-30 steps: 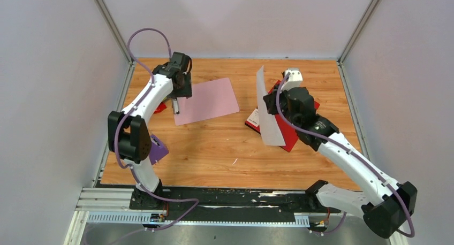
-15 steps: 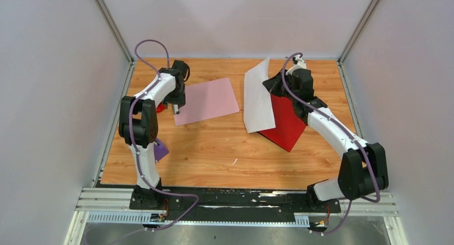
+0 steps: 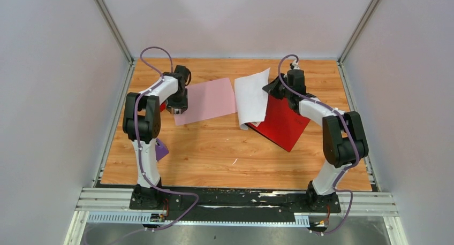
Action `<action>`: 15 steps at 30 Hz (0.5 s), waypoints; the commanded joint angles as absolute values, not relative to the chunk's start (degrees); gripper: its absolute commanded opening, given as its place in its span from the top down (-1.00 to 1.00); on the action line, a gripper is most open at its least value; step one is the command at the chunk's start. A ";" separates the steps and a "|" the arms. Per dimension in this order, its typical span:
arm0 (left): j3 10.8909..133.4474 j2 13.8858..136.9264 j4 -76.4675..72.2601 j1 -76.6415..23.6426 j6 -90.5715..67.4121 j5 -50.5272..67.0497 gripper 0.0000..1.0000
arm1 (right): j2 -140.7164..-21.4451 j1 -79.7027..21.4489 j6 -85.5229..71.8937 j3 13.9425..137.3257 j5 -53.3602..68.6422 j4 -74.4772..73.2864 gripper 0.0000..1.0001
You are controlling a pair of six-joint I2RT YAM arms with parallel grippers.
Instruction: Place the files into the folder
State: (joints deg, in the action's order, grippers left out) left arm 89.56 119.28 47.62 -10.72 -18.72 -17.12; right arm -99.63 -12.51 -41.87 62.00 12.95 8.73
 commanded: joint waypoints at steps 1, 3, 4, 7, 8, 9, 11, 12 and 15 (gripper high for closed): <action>90.92 121.36 46.59 -10.37 -16.63 -15.77 -0.14 | -99.69 -12.36 -40.50 63.05 11.67 10.15 1.00; 91.41 121.91 47.15 -10.37 -16.34 -15.39 -0.12 | -99.58 -12.15 -39.54 62.85 11.33 8.44 1.00; 91.44 122.06 47.57 -10.37 -16.26 -15.76 -0.11 | -99.27 -12.04 -38.58 62.84 11.04 7.00 1.00; 91.06 122.01 47.55 -10.37 -15.49 -15.43 -0.05 | -97.53 -11.49 -35.46 60.94 8.01 3.73 1.00; 91.06 122.12 47.66 -10.37 -15.16 -14.68 -0.01 | -97.02 -10.91 -34.91 59.85 7.66 3.50 1.00; 91.10 122.23 47.91 -10.37 -14.90 -13.99 0.03 | -96.35 -10.31 -34.24 58.94 7.23 3.25 1.00; 90.98 122.26 48.55 -10.37 -14.60 -12.54 0.11 | -95.22 -9.30 -32.37 57.64 5.28 1.92 1.00; 90.78 122.13 48.79 -10.42 -14.51 -12.00 0.16 | -94.57 -9.05 -31.15 57.27 4.12 0.91 1.00; 89.18 120.93 48.78 -10.54 -14.50 -11.46 0.33 | -92.40 -8.42 -27.63 56.33 1.29 -2.62 1.00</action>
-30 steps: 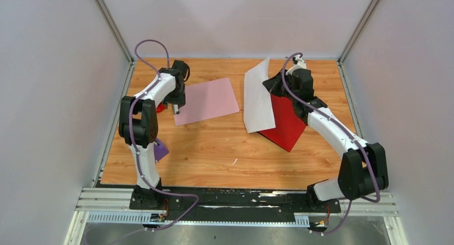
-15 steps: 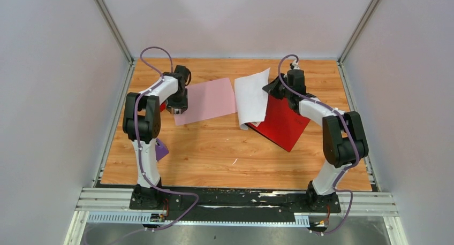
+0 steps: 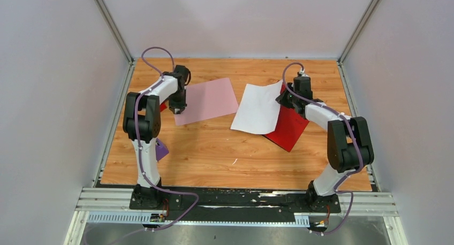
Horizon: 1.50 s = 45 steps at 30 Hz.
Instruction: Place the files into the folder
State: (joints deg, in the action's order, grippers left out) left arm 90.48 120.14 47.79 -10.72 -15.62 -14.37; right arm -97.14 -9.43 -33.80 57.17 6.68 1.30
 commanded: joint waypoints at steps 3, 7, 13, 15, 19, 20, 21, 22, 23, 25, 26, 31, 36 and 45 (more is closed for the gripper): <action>87.54 119.50 48.94 -11.21 -14.63 -11.41 0.42 | -89.56 -8.17 -24.82 54.83 -2.22 -5.09 1.00; 86.27 118.39 50.08 -12.86 -14.82 -11.42 0.50 | -88.60 -6.95 -22.24 53.62 -5.00 -8.54 1.00; 81.39 114.73 48.39 -15.97 -15.45 -9.33 0.57 | -86.64 -2.11 -19.91 50.33 -4.48 -9.93 1.00; 79.81 113.29 48.11 -17.54 -15.54 -9.23 0.59 | -85.52 -0.64 -18.34 49.29 -3.97 -10.01 1.00; 77.04 110.69 47.89 -20.95 -16.49 -8.54 0.60 | -83.86 1.99 -16.72 48.78 -2.48 -11.50 1.00; 76.55 109.96 47.78 -21.87 -16.62 -8.59 0.60 | -83.25 2.02 -16.44 48.59 -2.06 -11.67 1.00; 75.70 109.31 47.48 -22.83 -16.72 -8.65 0.60 | -82.57 2.02 -16.32 48.38 -1.64 -11.63 1.00; 75.01 108.65 47.32 -23.53 -16.88 -8.81 0.60 | -82.01 2.02 -16.18 48.20 -1.47 -11.79 1.00; 74.34 108.04 47.21 -24.11 -17.00 -9.12 0.60 | -81.50 2.02 -15.93 48.21 -1.52 -12.03 1.00; 72.53 106.56 46.91 -24.72 -17.05 -9.23 0.64 | -80.84 2.09 -15.44 48.46 -1.96 -12.77 1.00; 71.57 105.81 46.70 -24.78 -17.05 -9.47 0.66 | -80.53 2.17 -15.26 48.63 -2.09 -13.15 1.00; 68.20 102.81 48.50 -24.79 -17.55 -13.81 0.68 | -78.78 2.37 -15.40 49.06 -1.57 -13.76 1.00; 70.41 99.09 49.53 -24.71 -21.23 -17.19 0.34 | -77.44 2.37 -15.90 49.28 -0.89 -13.43 1.00; 74.43 97.63 43.77 -18.83 -29.39 -15.27 -0.12 | -77.58 2.37 -15.26 49.12 2.23 -12.66 1.00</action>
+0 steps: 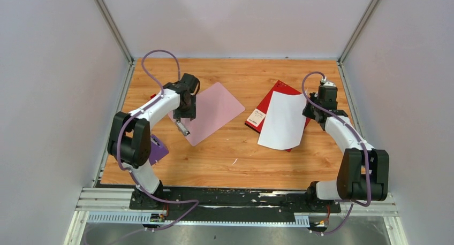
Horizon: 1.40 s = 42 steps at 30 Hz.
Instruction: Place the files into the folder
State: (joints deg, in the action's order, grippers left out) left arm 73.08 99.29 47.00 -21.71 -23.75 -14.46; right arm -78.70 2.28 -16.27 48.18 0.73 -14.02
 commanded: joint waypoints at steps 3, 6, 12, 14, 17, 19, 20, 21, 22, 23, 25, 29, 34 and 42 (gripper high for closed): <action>73.39 97.44 42.36 -17.56 -32.01 -16.08 -0.15 | -76.67 2.33 -15.29 48.47 2.44 -12.02 1.00; 71.83 97.11 41.14 -17.40 -33.83 -17.36 -0.19 | -75.98 2.37 -15.03 48.49 2.44 -12.02 1.00; 68.93 98.59 39.05 -16.97 -36.04 -16.46 -0.27 | -75.35 2.29 -14.87 48.53 2.93 -11.90 1.00; 68.42 99.44 38.90 -16.96 -36.37 -16.43 -0.29 | -75.26 2.33 -14.62 48.43 3.07 -12.00 1.00; 67.78 100.28 38.78 -16.96 -36.79 -17.24 -0.33 | -75.00 2.31 -14.34 48.19 3.13 -11.95 1.00; 67.20 100.74 38.55 -16.96 -37.14 -18.23 -0.35 | -74.76 2.34 -14.40 47.91 3.44 -11.75 1.00; 67.01 100.91 38.55 -16.96 -37.37 -18.46 -0.36 | -74.65 2.31 -14.53 47.76 3.65 -11.56 1.00; 67.04 101.25 38.59 -16.96 -37.50 -18.68 -0.37 | -74.58 2.29 -14.64 47.67 3.76 -11.52 1.00; 66.89 101.45 38.75 -16.96 -37.60 -18.84 -0.37 | -74.54 2.29 -14.66 47.69 3.81 -11.49 1.00; 66.74 101.58 38.79 -16.96 -37.67 -18.89 -0.38 | -74.48 2.31 -14.54 47.71 3.78 -11.53 1.00; 66.08 101.46 38.59 -16.97 -37.70 -19.13 -0.39 | -74.45 2.29 -14.28 47.86 3.63 -11.79 1.00; 63.32 101.11 36.75 -16.96 -38.65 -17.66 -0.39 | -74.02 2.29 -15.44 47.99 4.06 -11.50 1.00; 62.71 102.44 36.09 -16.96 -38.87 -16.99 -0.32 | -73.12 1.96 -16.04 48.49 5.12 -11.52 1.00; 62.87 104.17 34.03 -16.96 -35.64 -14.10 0.15 | -70.58 -1.04 -14.44 50.97 5.70 -12.21 1.00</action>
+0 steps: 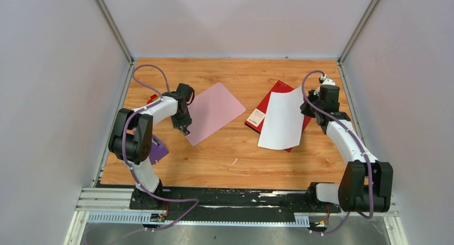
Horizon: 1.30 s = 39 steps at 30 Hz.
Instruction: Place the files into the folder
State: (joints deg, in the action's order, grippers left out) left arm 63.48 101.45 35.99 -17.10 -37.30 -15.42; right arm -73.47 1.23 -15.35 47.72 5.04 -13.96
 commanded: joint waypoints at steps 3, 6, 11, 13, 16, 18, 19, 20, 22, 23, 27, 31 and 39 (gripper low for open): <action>64.13 104.45 33.85 -16.97 -32.42 -12.93 0.37 | -67.87 -1.44 -13.29 52.38 4.64 -11.74 1.00; 65.64 104.83 33.79 -16.96 -28.83 -11.37 0.52 | -64.91 -1.47 -12.41 52.92 6.40 -9.27 1.00; 68.48 106.47 34.95 -16.96 -24.53 -9.01 0.63 | -63.50 -2.66 -11.06 54.82 10.88 -5.97 1.00; 70.28 107.76 36.95 -16.96 -22.94 -8.11 0.65 | -63.97 -4.46 -8.49 56.45 11.49 -5.91 1.00; 70.37 107.75 38.09 -16.96 -21.19 -7.49 0.71 | -64.29 -7.56 -5.31 58.95 9.68 -8.05 1.00; 69.54 107.00 38.32 -17.23 -20.34 -7.03 0.71 | -64.17 -8.87 -5.01 59.76 8.65 -8.81 1.00; 69.71 106.93 39.17 -17.61 -19.93 -7.26 0.71 | -64.16 -9.34 -4.94 60.03 8.54 -8.95 1.00; 70.27 107.21 40.96 -18.15 -19.40 -7.81 0.71 | -64.24 -10.03 -4.83 60.34 8.48 -9.20 1.00; 71.42 107.88 43.61 -19.71 -18.32 -9.38 0.72 | -64.54 -11.36 -4.06 61.41 8.26 -10.34 1.00; 71.67 107.88 44.51 -20.37 -17.87 -9.63 0.73 | -64.73 -12.34 -3.05 61.96 8.26 -11.13 1.00; 69.36 106.09 44.10 -22.11 -17.62 -8.35 0.76 | -65.30 -15.28 -1.32 64.20 8.23 -14.53 1.00; 67.99 104.76 44.74 -24.25 -16.51 -7.30 0.77 | -63.84 -18.61 -0.80 64.62 8.05 -16.83 1.00; 64.89 102.04 45.26 -29.83 -16.06 -3.05 0.80 | -60.76 -28.91 6.95 60.65 2.22 -16.42 1.00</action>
